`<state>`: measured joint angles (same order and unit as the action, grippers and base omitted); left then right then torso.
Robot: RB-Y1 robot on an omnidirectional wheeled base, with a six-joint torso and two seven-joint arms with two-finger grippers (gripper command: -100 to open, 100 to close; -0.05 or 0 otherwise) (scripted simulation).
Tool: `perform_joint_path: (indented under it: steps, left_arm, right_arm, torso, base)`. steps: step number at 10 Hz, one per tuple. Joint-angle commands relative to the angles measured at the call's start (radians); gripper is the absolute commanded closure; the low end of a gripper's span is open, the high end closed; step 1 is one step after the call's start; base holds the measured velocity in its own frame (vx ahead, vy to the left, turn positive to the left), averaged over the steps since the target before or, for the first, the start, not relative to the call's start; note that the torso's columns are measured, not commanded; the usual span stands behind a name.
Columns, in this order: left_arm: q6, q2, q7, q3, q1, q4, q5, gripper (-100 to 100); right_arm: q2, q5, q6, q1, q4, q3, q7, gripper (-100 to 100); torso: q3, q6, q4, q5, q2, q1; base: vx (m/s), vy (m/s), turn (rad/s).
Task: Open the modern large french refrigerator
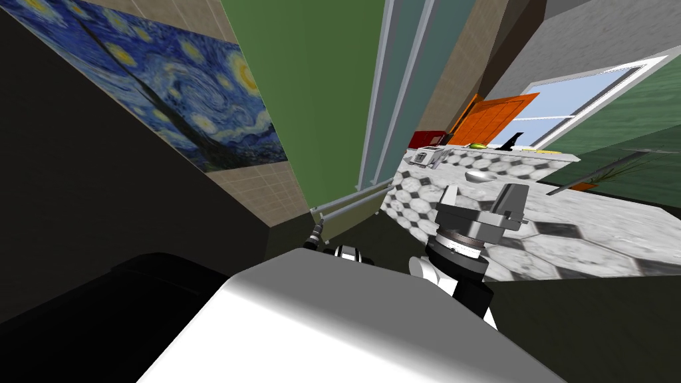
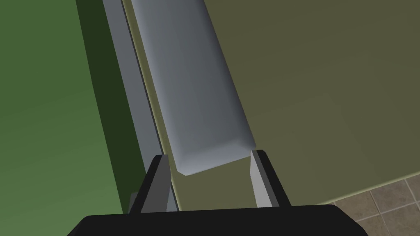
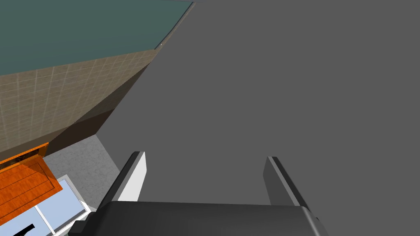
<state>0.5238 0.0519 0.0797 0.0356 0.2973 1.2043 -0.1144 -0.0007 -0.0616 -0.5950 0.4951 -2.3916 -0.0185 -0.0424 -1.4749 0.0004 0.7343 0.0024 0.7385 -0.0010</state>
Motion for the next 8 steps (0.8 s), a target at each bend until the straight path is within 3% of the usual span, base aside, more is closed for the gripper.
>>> perform_joint_path:
  steps: [1, 4, 8]
  left_arm:
    - [-0.016, -0.006, 0.002, 0.009, 0.022, 0.017, -0.005, 100]
    - [-0.015, -0.013, 0.007, 0.014, 0.031, 0.03, -0.009, 100]
    - [-0.024, -0.02, 0.011, 0.022, 0.043, 0.036, -0.014, 100]
  right_arm:
    - [0.0, 0.0, 0.0, 0.0, 0.0, 0.0, 0.0, 0]
    - [0.0, 0.0, 0.0, 0.0, 0.0, 0.0, 0.0, 0]
    - [0.0, 0.0, 0.0, 0.0, 0.0, 0.0, 0.0, 0]
  torso:
    - [0.0, 0.0, -0.001, 0.0, -0.001, 0.0]
    - [-0.005, 0.0, 0.0, 0.0, -0.009, 0.007]
    - [0.001, 0.0, 0.005, -0.003, 0.002, -0.001]
  base:
    - [-0.132, -0.129, 0.014]
    - [-0.111, -0.088, 0.011]
    - [-0.131, -0.121, 0.014]
